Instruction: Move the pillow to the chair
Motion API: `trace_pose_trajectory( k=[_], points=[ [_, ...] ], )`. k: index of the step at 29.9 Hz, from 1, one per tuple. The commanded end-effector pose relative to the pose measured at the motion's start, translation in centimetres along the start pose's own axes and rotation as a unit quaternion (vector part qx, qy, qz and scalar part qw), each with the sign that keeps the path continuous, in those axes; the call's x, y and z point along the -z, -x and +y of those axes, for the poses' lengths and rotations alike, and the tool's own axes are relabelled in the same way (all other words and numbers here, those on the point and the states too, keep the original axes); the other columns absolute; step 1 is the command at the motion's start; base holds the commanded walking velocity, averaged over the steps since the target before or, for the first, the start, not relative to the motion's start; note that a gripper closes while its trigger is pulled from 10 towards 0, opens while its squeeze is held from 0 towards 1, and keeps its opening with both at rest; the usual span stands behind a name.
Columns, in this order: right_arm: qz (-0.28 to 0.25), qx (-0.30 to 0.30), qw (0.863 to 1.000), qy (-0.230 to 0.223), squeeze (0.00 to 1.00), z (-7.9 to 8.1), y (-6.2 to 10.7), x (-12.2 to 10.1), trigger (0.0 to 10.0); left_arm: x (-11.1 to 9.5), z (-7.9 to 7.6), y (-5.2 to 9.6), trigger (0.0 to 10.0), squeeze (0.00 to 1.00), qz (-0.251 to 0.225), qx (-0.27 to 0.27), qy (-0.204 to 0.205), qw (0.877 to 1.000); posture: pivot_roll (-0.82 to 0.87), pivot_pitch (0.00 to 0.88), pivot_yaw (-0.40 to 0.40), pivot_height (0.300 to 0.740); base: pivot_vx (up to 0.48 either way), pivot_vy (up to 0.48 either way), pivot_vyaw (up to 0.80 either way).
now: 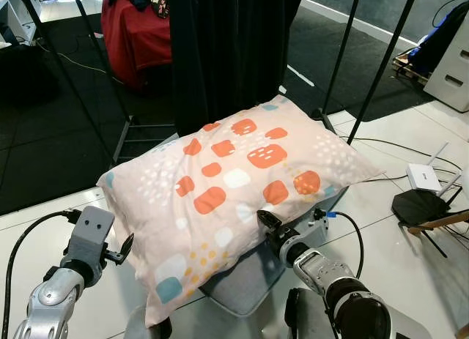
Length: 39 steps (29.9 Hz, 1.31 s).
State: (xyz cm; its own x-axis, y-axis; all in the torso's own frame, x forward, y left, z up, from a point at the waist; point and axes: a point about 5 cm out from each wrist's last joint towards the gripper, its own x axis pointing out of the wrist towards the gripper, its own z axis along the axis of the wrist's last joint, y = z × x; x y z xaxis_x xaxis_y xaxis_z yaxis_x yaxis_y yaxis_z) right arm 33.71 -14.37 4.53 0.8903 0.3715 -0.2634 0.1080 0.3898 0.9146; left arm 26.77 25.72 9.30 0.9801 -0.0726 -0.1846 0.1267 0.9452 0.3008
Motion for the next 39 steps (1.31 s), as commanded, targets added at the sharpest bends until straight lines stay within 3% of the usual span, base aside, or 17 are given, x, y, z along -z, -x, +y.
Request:
trace_pose_trajectory(
  k=[1,3,4,7,8,12,19,20,26,38,39],
  points=[
    [-0.005,-0.007,1.0,-0.011,0.0,0.1,0.0,0.1,4.0,0.4,0.8,0.7,10.0,0.0,0.014,-0.004,-0.003,1.0,0.2,0.215,0.034,0.36,0.0,0.0,0.0],
    [-0.005,-0.007,1.0,-0.011,0.0,0.1,0.0,0.1,4.0,0.4,0.8,0.7,10.0,0.0,0.014,-0.004,-0.003,1.0,0.2,0.215,0.034,0.36,0.0,0.0,0.0],
    [-0.009,-0.014,1.0,-0.011,0.0,0.3,-0.1,-0.2,3.4,0.2,0.9,0.9,10.0,0.0,0.013,-0.004,-0.006,1.0,0.22,0.22,0.038,0.36,0.0,0.0,0.0],
    [-0.013,-0.023,1.0,-0.011,0.0,0.7,-0.2,-0.5,3.5,0.1,1.2,1.3,10.0,0.0,0.013,-0.006,-0.009,1.0,0.23,0.232,0.051,0.36,0.0,0.0,0.0],
    [-0.014,-0.034,0.999,-0.007,0.0,1.1,-0.3,-0.6,9.5,0.0,1.5,1.7,10.0,0.0,0.013,-0.007,-0.012,1.0,0.24,0.233,0.059,0.36,0.0,0.0,0.0],
    [-0.013,-0.06,0.998,0.006,0.0,1.9,-0.6,-0.8,10.0,0.0,2.0,2.8,10.0,0.0,0.016,-0.008,-0.016,1.0,0.24,0.243,0.073,0.36,0.0,0.0,0.0],
    [-0.029,-0.053,0.997,0.048,0.0,1.9,-0.6,-1.2,10.0,0.3,1.7,3.1,10.0,0.0,0.025,-0.006,-0.001,1.0,0.24,0.26,0.088,0.36,0.0,0.0,0.0],
    [-0.031,-0.055,0.997,0.055,1.0,1.9,-0.6,-1.2,10.0,0.3,1.5,3.1,10.0,0.0,0.026,-0.005,0.001,1.0,0.23,0.259,0.086,0.36,0.0,0.0,0.0],
    [-0.036,-0.06,0.997,0.046,1.0,1.9,-0.5,-1.4,10.0,0.4,1.1,3.3,10.0,0.0,0.031,-0.001,0.003,1.0,0.25,0.268,0.08,0.36,0.0,0.0,0.0],
    [-0.052,-0.097,0.994,0.016,1.0,3.5,-1.0,-2.0,10.0,0.2,1.6,4.6,10.0,0.0,0.037,-0.002,-0.006,0.999,0.28,0.297,0.094,0.36,0.0,0.0,0.0],
    [-0.049,-0.113,0.992,0.007,0.21,3.9,-1.1,-2.0,10.0,0.1,1.7,4.7,10.0,0.0,0.038,-0.002,-0.009,0.999,0.29,0.303,0.097,0.36,0.0,0.0,0.0]
  ],
)
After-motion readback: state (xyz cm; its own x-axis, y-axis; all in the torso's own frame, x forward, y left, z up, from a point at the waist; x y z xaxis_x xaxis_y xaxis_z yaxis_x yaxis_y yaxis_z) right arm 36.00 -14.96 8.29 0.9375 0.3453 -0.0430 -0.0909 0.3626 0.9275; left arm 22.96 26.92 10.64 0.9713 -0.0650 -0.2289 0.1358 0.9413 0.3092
